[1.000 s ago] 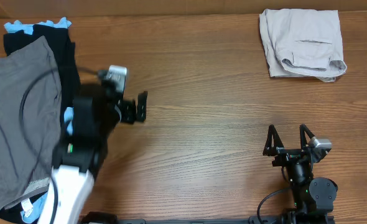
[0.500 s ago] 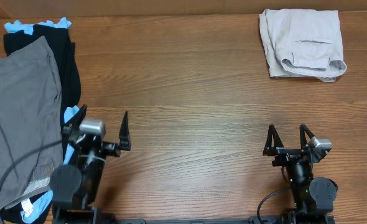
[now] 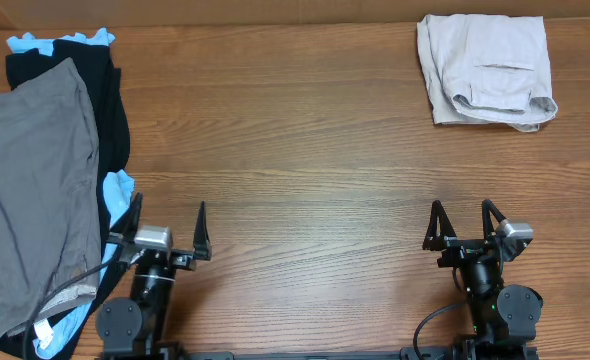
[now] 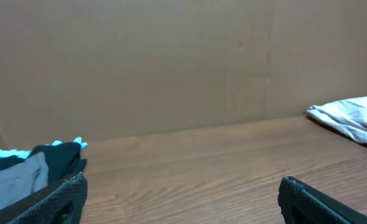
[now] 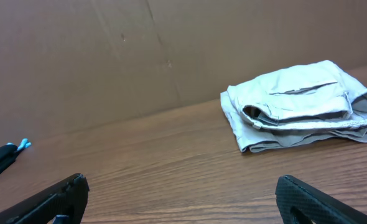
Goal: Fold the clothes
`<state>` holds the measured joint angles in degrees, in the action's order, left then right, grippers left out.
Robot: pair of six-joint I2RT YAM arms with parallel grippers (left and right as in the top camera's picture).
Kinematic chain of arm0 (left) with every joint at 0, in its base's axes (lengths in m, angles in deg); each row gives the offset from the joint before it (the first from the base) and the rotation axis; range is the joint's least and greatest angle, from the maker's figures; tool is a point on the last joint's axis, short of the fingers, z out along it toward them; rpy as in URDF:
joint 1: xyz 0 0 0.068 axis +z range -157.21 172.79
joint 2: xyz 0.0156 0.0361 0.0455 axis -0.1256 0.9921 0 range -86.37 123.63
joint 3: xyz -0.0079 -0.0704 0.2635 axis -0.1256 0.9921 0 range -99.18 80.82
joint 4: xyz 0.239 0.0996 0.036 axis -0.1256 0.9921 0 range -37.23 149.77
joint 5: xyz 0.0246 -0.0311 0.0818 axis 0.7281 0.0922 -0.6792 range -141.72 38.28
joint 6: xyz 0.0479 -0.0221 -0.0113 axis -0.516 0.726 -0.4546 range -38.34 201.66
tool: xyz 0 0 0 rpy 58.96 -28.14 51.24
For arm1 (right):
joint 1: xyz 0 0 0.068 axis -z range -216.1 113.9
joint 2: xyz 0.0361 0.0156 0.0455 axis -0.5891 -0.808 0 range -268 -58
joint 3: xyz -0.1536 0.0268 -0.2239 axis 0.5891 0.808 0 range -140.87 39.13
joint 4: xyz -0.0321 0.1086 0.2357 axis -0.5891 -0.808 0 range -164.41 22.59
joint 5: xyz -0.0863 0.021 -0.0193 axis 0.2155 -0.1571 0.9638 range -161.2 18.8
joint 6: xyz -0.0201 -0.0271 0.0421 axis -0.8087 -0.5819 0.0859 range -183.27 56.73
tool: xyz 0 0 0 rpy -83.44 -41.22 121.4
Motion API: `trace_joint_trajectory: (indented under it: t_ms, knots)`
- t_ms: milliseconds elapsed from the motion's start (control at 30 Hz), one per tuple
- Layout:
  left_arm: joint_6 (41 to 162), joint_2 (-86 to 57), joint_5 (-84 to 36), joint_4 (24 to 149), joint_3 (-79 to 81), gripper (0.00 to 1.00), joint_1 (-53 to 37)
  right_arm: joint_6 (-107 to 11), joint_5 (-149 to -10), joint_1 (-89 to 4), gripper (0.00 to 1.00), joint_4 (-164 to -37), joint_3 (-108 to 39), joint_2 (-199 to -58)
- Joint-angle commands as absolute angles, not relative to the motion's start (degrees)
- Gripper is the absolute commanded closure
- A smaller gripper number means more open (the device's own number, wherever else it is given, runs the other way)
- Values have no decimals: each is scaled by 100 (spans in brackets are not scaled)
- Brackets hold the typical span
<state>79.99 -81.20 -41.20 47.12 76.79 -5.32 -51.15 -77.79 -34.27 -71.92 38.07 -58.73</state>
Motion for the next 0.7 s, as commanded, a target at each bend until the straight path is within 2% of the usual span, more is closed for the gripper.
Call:
trace_joint_trajectory:
  t_ms: [0,333,667]
  knots:
    - [8054,-8346,-4011,4611,8013,0,-497,-5132,-7722,-3453,0,-7159,3868,-5816]
    - [8041,-8621,-4229,5632,8055,0,-497,-5132,-7722,-3453,0,-7159,3868,-5816]
    - [8056,-8612,-4315,5641,8055,0,-500,-5132,-7722,-3453,0,-7159,3868,-5816]
